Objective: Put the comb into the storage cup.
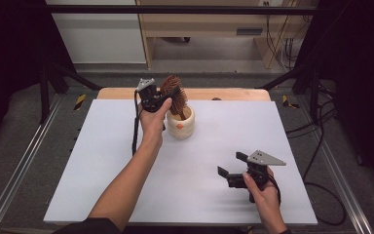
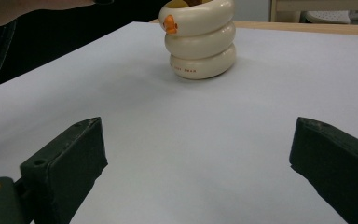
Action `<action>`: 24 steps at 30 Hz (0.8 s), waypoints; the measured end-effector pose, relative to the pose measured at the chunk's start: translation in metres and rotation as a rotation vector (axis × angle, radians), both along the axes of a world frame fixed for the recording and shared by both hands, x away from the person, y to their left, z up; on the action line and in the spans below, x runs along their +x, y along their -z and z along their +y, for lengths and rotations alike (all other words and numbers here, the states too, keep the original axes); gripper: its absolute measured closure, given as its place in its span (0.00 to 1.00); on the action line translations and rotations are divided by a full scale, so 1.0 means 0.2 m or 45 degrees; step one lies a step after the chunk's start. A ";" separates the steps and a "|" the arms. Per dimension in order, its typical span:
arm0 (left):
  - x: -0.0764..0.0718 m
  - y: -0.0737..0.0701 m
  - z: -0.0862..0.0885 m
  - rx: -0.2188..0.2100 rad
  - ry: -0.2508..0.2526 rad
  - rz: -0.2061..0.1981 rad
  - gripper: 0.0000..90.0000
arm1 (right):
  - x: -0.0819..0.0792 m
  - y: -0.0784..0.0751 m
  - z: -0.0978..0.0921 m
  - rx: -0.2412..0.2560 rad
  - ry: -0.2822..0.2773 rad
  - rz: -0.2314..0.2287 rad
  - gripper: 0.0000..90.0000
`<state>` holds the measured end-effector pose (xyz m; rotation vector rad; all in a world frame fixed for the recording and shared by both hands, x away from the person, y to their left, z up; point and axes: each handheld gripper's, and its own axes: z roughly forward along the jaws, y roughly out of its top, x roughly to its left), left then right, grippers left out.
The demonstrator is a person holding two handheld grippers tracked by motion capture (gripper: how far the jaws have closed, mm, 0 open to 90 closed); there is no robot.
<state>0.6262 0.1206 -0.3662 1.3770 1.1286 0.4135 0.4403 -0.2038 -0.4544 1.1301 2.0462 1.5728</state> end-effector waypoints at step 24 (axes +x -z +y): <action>0.01 0.03 0.06 -0.066 -0.009 0.026 0.56 | 0.00 0.00 0.01 -0.004 0.000 0.002 0.04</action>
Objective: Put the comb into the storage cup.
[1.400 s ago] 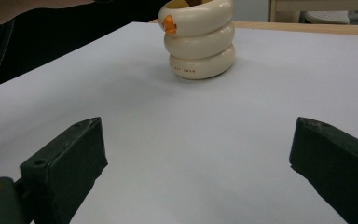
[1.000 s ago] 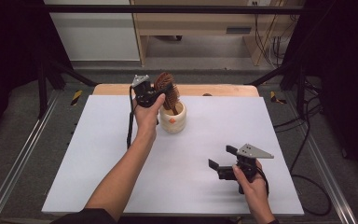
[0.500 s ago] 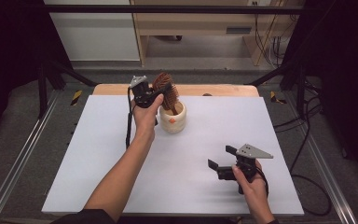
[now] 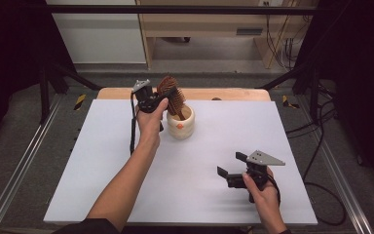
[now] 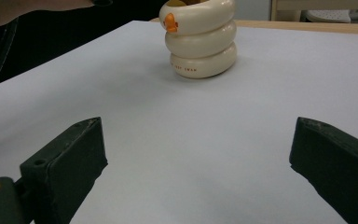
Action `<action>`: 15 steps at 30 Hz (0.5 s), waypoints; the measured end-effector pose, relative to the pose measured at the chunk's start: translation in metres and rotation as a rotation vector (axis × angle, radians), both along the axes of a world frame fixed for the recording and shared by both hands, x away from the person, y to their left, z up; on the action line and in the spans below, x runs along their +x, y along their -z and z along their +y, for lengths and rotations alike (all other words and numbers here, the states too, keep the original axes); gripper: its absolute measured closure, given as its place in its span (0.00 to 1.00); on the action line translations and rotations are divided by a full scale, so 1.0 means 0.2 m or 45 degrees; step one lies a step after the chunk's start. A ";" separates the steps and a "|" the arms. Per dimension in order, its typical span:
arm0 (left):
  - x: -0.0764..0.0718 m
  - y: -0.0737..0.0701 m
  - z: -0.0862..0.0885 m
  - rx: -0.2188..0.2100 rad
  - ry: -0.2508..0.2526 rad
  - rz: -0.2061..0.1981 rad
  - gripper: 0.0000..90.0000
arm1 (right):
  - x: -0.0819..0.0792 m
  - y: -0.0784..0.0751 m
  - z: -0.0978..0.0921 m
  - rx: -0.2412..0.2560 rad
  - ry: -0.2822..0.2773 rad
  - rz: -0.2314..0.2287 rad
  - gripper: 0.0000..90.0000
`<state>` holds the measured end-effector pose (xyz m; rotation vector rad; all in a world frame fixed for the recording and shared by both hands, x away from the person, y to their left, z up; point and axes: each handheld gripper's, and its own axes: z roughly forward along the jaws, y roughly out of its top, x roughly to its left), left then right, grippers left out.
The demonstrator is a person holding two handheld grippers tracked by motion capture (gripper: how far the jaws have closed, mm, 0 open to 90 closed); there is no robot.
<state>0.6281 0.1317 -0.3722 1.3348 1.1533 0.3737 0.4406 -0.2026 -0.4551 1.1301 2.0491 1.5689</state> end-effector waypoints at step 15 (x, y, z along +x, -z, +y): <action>0.01 0.02 0.04 -0.035 0.001 0.022 0.55 | 0.00 0.00 0.00 -0.005 -0.004 0.000 0.04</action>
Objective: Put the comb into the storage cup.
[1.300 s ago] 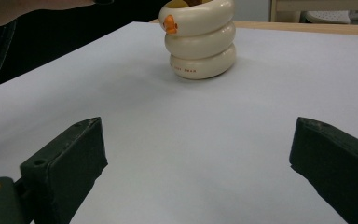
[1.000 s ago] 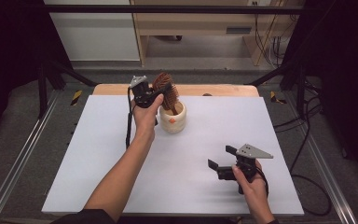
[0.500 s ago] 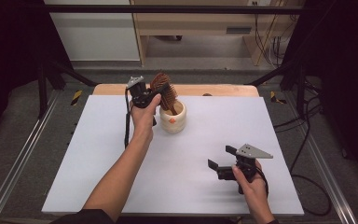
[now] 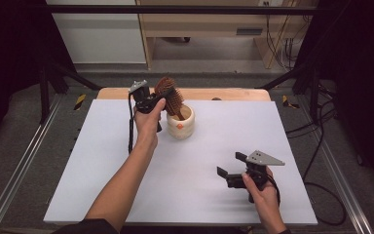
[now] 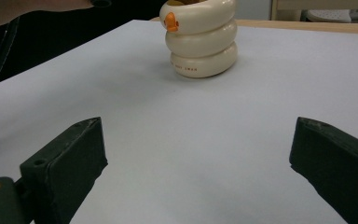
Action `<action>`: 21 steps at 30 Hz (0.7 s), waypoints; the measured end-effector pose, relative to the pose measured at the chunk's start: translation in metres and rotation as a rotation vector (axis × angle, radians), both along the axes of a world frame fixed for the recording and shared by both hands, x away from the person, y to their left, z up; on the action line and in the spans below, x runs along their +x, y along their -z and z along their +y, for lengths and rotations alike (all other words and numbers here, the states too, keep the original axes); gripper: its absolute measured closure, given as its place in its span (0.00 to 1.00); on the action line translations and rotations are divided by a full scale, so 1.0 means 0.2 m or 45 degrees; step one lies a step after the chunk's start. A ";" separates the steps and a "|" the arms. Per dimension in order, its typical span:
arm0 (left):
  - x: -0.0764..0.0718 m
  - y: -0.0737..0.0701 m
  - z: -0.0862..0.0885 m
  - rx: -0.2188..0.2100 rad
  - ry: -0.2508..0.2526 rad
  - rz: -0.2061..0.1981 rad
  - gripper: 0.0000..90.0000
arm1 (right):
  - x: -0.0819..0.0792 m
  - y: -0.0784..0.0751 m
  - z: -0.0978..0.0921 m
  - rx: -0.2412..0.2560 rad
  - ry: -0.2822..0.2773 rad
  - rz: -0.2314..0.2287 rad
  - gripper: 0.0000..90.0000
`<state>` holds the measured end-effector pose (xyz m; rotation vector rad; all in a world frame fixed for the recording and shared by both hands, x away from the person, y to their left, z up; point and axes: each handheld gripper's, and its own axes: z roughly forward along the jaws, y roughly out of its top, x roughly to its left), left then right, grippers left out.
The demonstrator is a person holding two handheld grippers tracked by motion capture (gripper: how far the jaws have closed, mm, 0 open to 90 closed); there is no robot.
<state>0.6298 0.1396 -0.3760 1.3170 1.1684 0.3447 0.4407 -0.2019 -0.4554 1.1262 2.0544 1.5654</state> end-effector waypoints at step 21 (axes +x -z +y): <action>0.01 0.02 0.03 -0.023 0.005 0.011 0.54 | 0.00 0.00 0.01 -0.002 -0.004 0.004 0.04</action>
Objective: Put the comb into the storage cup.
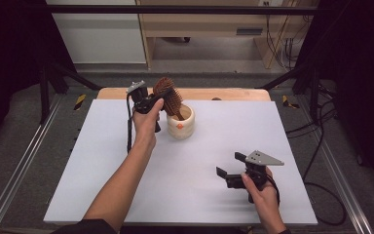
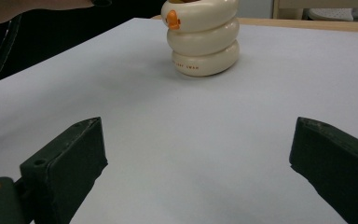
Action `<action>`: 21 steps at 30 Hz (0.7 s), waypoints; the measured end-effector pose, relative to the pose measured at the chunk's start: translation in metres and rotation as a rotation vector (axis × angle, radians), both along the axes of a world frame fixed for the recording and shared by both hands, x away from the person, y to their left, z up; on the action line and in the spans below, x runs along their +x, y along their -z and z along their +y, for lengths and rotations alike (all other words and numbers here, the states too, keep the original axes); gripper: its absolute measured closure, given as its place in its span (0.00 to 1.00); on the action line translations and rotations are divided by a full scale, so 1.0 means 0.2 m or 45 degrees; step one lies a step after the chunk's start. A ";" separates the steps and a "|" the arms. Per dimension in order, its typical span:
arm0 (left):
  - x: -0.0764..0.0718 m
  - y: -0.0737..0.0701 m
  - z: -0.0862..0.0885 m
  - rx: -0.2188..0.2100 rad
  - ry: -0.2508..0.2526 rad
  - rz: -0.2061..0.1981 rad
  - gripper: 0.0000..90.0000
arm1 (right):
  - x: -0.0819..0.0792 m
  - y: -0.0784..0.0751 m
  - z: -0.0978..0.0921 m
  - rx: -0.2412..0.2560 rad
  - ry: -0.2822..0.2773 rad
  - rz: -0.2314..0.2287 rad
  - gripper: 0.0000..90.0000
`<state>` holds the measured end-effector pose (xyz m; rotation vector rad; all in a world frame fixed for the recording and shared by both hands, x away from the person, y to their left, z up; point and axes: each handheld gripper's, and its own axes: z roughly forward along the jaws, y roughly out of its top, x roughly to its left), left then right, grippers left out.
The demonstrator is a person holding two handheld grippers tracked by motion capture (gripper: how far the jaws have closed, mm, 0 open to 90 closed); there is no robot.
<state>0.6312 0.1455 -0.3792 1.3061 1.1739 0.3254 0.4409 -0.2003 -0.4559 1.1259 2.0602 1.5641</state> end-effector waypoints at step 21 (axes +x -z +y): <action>0.01 0.01 0.02 -0.022 -0.008 0.017 0.53 | 0.00 0.00 0.00 -0.011 -0.008 0.002 0.04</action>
